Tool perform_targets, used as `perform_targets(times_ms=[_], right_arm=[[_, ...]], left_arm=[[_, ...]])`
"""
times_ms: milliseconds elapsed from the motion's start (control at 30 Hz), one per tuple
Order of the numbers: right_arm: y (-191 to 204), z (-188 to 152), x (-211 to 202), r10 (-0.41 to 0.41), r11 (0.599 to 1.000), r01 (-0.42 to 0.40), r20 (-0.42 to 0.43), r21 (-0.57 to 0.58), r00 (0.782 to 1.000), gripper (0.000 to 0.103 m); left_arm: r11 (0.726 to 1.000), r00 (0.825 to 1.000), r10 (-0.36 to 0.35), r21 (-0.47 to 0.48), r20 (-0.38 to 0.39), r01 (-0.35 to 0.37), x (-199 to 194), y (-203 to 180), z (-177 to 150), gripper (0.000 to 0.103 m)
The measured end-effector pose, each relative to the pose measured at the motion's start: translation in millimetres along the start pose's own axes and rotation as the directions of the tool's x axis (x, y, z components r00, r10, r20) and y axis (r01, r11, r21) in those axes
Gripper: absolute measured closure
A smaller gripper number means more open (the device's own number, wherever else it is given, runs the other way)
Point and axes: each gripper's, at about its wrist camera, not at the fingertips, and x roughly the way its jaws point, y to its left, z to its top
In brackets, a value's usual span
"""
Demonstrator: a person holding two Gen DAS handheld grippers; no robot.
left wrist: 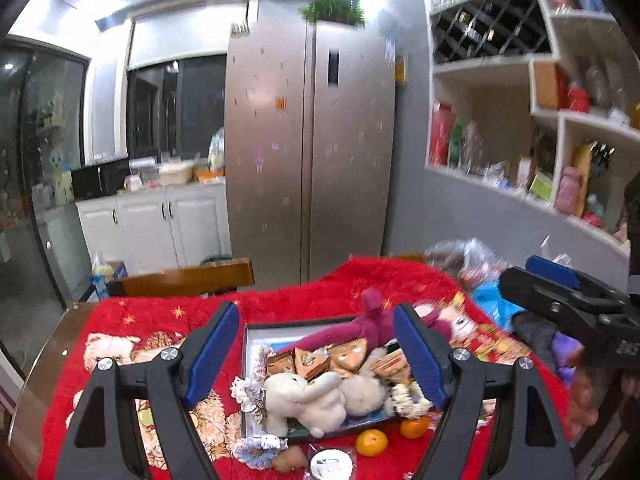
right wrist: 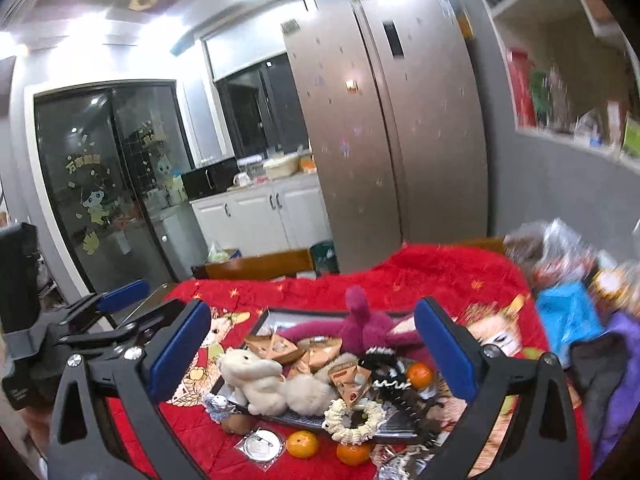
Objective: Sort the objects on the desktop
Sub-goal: 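Withdraw both open tools away from the tray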
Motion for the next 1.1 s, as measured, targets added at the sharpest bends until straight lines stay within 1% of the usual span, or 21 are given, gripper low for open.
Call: perform_targets(times_ms=[67, 133, 233, 333, 400, 467, 567, 633, 667, 733, 800, 867, 933, 1033, 1100], right_arm=[[12, 1, -22, 0.012, 1.000, -0.013, 0.044, 0.005, 0.999, 0.000], [26, 0, -42, 0.037, 0.999, -0.038, 0.059, 0.014, 0.998, 0.000], [44, -10, -66, 0.039, 0.999, -0.038, 0.067, -0.014, 0.997, 0.000], [60, -35, -88, 0.009, 0.999, -0.006, 0.065, -0.045, 0.998, 0.000], [65, -61, -100, -0.017, 0.999, 0.019, 0.050, -0.042, 0.999, 0.000], [64, -88, -108, -0.042, 0.999, 0.042, 0.028, -0.028, 0.999, 0.000], [59, -133, -113, -0.081, 0.997, 0.082, -0.011, 0.009, 0.997, 0.000], [54, -162, -112, -0.103, 0.994, 0.104, -0.035, 0.017, 0.994, 0.000], [52, -175, -109, -0.112, 0.993, 0.114, -0.056, 0.018, 0.992, 0.000], [46, -203, -101, -0.118, 0.992, 0.122, -0.114, 0.030, 0.986, 0.000], [41, -224, -90, -0.118, 0.991, 0.127, -0.161, 0.048, 0.980, 0.000], [40, -237, -81, -0.125, 0.990, 0.136, -0.200, 0.045, 0.972, 0.000], [40, -246, -75, -0.145, 0.987, 0.155, -0.219, 0.030, 0.965, 0.000], [38, -251, -67, -0.135, 0.988, 0.151, -0.248, 0.045, 0.959, 0.000], [35, -251, -66, -0.132, 0.987, 0.152, -0.257, 0.058, 0.957, 0.000]], left_arm=[[1.000, 1.000, 0.004, -0.005, 0.012, -0.004, -22, 3, 0, 0.019], [1.000, 1.000, 0.024, 0.005, 0.020, -0.025, -45, 5, -4, 0.019], [0.997, 0.996, 0.082, 0.004, 0.027, -0.082, -74, 9, -20, 0.019], [0.990, 0.990, 0.141, -0.012, 0.024, -0.140, -98, 12, -50, 0.019], [0.985, 0.986, 0.169, -0.032, 0.010, -0.169, -111, 14, -77, 0.019], [0.985, 0.986, 0.166, -0.051, -0.018, -0.166, -118, 18, -101, 0.018], [0.983, 0.989, 0.127, -0.123, -0.079, -0.137, -121, 24, -141, 0.019], [0.979, 0.987, 0.105, -0.160, -0.125, -0.125, -117, 27, -166, 0.019], [0.977, 0.983, 0.107, -0.166, -0.152, -0.132, -114, 27, -177, 0.019], [0.974, 0.970, 0.131, -0.155, -0.203, -0.164, -105, 28, -195, 0.019], [0.978, 0.960, 0.127, -0.132, -0.251, -0.164, -93, 28, -209, 0.019], [0.981, 0.954, 0.095, -0.138, -0.284, -0.139, -85, 28, -221, 0.019], [0.976, 0.949, 0.105, -0.150, -0.296, -0.155, -81, 30, -228, 0.019], [0.977, 0.940, 0.124, -0.127, -0.319, -0.172, -75, 29, -234, 0.019], [0.979, 0.924, 0.132, -0.096, -0.360, -0.177, -67, 28, -241, 0.019]])
